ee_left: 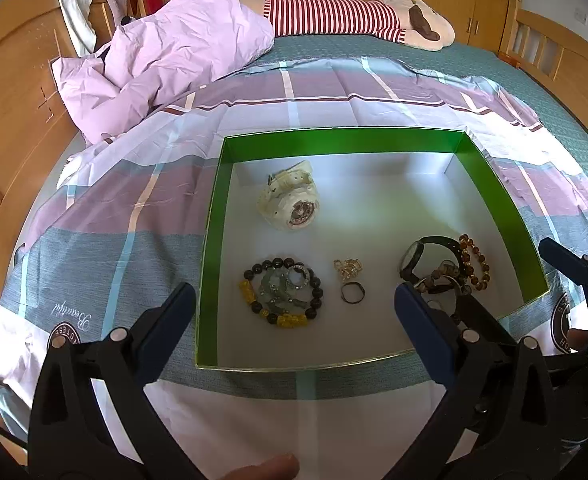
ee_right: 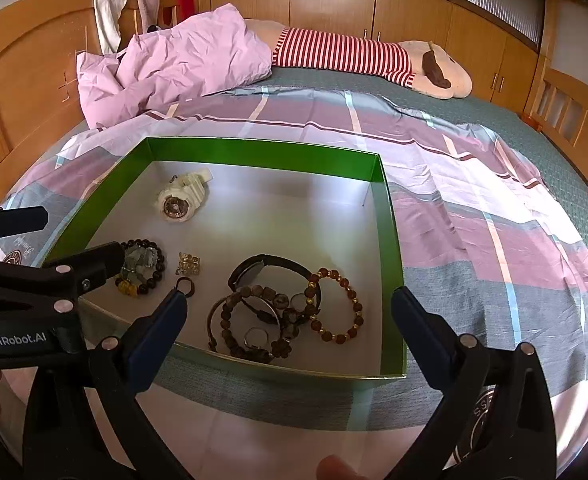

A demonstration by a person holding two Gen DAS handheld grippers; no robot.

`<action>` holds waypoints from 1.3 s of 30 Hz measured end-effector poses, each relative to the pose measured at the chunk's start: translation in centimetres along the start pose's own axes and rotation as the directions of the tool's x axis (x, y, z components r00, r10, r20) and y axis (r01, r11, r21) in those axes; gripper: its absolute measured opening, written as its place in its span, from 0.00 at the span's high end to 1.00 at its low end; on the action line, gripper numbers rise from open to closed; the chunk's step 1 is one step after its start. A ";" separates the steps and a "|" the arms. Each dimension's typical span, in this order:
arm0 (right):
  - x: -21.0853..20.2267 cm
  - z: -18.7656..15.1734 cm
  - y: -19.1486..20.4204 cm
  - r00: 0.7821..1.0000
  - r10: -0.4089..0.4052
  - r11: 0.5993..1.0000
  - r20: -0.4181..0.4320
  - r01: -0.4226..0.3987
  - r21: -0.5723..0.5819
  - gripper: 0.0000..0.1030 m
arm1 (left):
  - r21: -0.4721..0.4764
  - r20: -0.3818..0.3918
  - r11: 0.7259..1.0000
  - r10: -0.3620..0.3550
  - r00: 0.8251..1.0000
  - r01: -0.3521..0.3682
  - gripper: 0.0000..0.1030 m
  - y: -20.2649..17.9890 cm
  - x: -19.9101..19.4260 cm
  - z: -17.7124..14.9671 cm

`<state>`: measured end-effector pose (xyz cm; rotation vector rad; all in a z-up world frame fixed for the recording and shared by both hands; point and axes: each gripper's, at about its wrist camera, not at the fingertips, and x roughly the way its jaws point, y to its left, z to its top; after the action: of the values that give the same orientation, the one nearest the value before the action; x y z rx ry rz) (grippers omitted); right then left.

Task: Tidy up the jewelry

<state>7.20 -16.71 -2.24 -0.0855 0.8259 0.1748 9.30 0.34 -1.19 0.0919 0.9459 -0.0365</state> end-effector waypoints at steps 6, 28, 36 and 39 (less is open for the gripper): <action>0.0 -0.1 0.0 1.000 0.001 1.000 -0.002 -0.001 -0.005 0.03 | 0.002 -0.008 1.000 0.001 1.000 -0.001 0.04 -0.1 0.2 -0.1; 0.0 -0.1 0.2 1.000 -0.001 1.000 0.000 0.001 -0.011 0.03 | 0.004 -0.011 1.000 0.000 1.000 0.001 0.04 -0.2 0.3 -0.1; 0.1 -0.2 0.3 1.000 -0.001 1.000 -0.001 0.001 -0.011 0.03 | 0.002 -0.015 1.000 -0.002 1.000 0.002 0.04 -0.3 0.3 -0.2; 0.1 -0.2 0.4 1.000 0.000 1.000 -0.002 0.000 -0.013 0.03 | 0.002 -0.017 1.000 -0.003 1.000 0.003 0.04 -0.3 0.4 -0.2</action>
<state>7.01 -16.36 -2.45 -0.0978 0.8268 0.1801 9.32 0.04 -1.66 0.0929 0.9635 -0.0398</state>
